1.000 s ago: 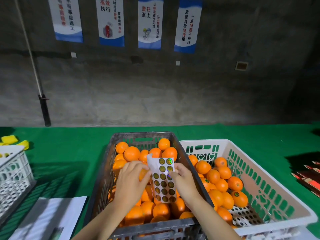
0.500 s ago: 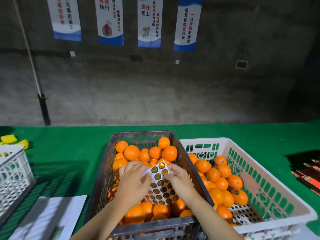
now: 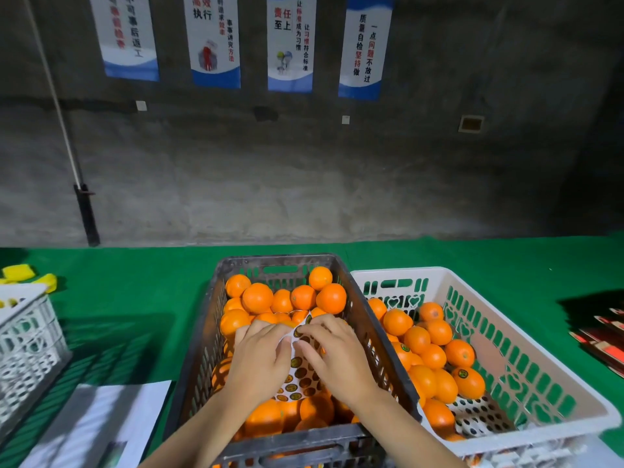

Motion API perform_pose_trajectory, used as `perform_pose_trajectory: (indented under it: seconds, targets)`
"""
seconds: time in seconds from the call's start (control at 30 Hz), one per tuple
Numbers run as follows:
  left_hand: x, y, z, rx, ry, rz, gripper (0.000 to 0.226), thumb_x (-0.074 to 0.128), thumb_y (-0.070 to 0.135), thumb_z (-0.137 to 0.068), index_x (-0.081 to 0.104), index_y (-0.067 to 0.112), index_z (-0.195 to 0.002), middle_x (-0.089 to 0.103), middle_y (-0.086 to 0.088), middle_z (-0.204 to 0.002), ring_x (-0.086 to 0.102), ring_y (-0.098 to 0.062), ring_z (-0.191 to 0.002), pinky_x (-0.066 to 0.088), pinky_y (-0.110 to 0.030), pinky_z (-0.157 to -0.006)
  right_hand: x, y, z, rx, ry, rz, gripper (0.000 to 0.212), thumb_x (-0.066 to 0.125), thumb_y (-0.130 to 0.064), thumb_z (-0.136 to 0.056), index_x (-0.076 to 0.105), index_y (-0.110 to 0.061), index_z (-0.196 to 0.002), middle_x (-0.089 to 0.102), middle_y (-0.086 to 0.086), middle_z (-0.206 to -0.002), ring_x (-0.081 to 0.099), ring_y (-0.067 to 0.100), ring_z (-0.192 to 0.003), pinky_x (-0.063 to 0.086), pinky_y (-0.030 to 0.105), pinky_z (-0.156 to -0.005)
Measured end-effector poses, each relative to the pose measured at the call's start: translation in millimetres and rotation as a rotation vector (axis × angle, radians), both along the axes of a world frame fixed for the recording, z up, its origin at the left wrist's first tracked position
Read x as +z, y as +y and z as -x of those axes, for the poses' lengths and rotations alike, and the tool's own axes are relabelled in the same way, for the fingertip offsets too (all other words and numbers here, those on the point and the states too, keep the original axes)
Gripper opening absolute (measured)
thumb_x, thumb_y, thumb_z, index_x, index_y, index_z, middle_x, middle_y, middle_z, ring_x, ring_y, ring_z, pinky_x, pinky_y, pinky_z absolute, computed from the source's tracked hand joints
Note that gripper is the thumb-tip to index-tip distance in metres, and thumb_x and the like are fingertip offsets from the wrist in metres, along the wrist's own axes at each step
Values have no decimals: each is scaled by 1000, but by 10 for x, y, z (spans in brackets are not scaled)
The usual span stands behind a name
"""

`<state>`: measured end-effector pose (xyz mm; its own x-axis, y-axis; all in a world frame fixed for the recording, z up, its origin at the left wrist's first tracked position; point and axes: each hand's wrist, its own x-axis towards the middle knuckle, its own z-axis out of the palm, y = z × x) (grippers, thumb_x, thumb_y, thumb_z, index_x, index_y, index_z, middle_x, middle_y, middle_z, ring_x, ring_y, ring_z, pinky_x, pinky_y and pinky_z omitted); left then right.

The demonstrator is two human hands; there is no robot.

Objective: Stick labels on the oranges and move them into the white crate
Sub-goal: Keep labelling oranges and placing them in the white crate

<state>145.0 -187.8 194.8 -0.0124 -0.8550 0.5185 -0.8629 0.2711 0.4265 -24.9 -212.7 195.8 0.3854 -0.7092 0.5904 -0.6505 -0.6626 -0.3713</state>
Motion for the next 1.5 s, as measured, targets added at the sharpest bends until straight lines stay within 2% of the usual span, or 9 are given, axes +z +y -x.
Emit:
perform_pose_trajectory:
  seconds: [0.33,0.63,0.73,0.9,1.03,1.17,1.27,1.37,1.5]
  targets:
    - [12,13,0,-80,45,-10,31,39,28,-92,68,31,-104,45,36,-89,41,3,-100,26,-30,-90,-6,-39,39,-26,-100,-72,31,63,-45,-95,71,-28,-119,63,-15,-112,56,5,-109,40,28,-98]
    - [4,16,6,-78,44,-13,28,42,26,-96,68,31,-107,48,25,-87,41,4,-100,20,-26,-90,-17,-18,38,-65,-97,-39,23,64,-34,-97,77,-24,-113,75,-10,-109,66,9,-103,38,22,-92]
    - [-6,21,-7,-80,55,-24,25,50,21,-99,68,32,-114,50,20,-91,39,5,-101,17,-24,-91,-23,-13,37,-67,-95,-11,20,67,-33,-95,78,-24,-109,77,-8,-102,69,12,-94,45,26,-90]
    - [-2,14,9,-75,102,-73,23,52,34,-99,67,35,-116,52,17,-98,38,6,-106,17,-23,-96,-23,2,44,-59,-103,-10,18,66,-32,-95,78,-24,-105,77,-6,-92,69,17,-81,52,34,-82]
    - [-8,7,-5,-74,136,-78,25,53,27,-98,68,34,-117,51,20,-94,35,18,-103,19,-23,-97,-5,0,55,-17,-150,-74,18,61,-31,-98,76,-23,-104,75,-9,-94,67,13,-83,54,37,-73]
    - [1,-21,-4,-30,179,-83,24,53,23,-99,70,31,-114,56,14,-81,48,-3,-89,28,-28,-94,-25,-29,54,65,-192,-148,15,64,-27,-97,76,-20,-103,67,-13,-109,60,2,-104,50,23,-89]
    - [16,-41,-21,51,207,-89,25,53,21,-99,71,24,-116,55,13,-85,54,-15,-102,33,-34,-97,-26,-31,67,99,-188,-203,14,63,-26,-98,75,-19,-101,58,-15,-118,54,-2,-111,43,15,-92]
    - [31,-40,-68,145,242,0,24,51,19,-99,72,17,-112,60,5,-89,56,-22,-104,36,-40,-97,-17,-42,86,59,-233,-208,10,62,-24,-99,69,-19,-95,55,-13,-109,55,4,-105,45,18,-87]
    - [63,-9,-103,340,204,215,19,56,8,-96,71,18,-102,63,6,-84,53,-22,-100,17,-30,-85,-70,-101,132,-102,-143,-484,14,57,-23,-101,64,-22,-89,56,-9,-92,56,7,-85,47,29,-78]
